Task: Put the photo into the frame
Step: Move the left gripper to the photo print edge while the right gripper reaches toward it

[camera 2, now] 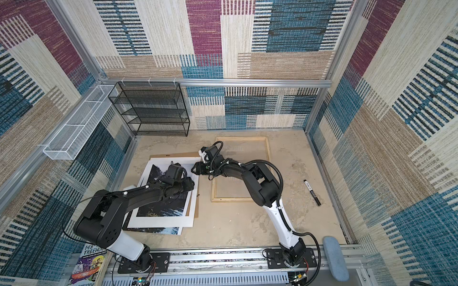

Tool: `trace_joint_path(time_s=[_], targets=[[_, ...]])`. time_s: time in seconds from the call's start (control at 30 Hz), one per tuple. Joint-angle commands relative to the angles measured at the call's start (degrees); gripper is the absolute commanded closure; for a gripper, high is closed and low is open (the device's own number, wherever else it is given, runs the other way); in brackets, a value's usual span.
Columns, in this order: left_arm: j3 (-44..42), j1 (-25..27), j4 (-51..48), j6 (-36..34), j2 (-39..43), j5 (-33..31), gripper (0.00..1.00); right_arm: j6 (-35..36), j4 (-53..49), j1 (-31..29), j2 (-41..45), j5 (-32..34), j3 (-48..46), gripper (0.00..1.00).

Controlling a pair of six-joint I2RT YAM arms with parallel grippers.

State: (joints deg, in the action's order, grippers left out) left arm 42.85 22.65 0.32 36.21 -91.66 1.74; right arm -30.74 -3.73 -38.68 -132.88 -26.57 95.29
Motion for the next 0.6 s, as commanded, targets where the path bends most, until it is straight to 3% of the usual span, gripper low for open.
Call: trace_joint_path(time_s=[0.0,0.57], targets=[[0.65,0.02,-0.48,-0.59,-1.12,1.48,0.49,-0.28,-0.37,-0.1,-0.71,-2.02,1.1,0.39],[1.31,0.02,0.6,-2.05,-2.39,5.15,0.5,-1.43,0.78,0.66,-0.54,-3.5,-0.5,0.39]])
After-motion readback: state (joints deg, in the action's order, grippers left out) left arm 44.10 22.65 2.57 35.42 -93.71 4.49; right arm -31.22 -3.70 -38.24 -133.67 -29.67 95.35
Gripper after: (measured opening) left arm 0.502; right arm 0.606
